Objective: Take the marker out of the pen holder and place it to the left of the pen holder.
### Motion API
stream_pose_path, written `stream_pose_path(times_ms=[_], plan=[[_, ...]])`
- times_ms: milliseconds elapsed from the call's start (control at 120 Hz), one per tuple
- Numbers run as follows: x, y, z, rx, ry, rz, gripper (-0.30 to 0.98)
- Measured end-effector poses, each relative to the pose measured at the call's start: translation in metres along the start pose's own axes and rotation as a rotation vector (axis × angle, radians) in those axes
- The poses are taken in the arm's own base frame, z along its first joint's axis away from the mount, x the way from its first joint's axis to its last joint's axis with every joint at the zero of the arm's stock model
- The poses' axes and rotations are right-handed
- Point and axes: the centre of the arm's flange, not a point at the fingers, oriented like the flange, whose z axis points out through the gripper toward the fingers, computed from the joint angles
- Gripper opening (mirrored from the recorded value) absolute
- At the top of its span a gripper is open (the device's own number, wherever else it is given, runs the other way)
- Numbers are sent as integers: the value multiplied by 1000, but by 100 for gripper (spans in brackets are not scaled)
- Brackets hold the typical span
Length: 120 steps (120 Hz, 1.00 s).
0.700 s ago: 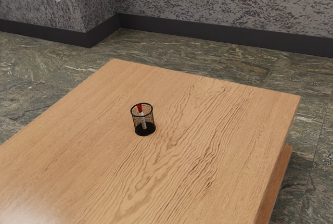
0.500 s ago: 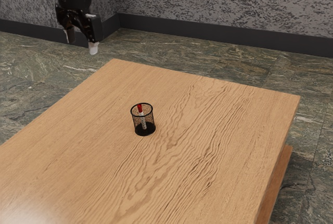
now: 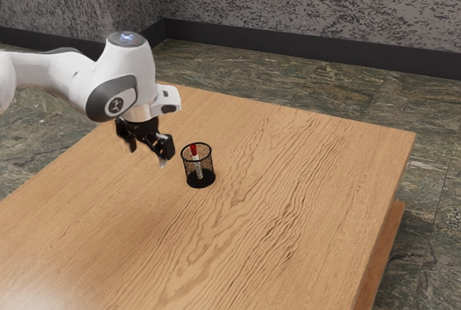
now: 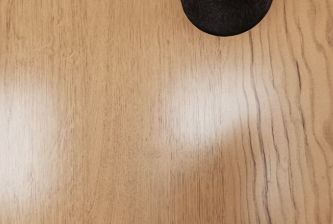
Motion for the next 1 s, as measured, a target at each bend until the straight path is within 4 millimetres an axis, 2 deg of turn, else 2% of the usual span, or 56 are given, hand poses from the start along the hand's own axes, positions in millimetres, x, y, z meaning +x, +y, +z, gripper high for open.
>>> stream_pose_path(times_ms=[233,333,450,683,825,1000], plan=[[26,30,2,-215,63,-305,69],[41,39,11,-254,55,-379,69],[53,38,28,-209,62,-401,69],[76,42,35,-146,110,-420,69],[83,41,53,-119,102,-418,69],[91,41,55,-113,115,-378,69]])
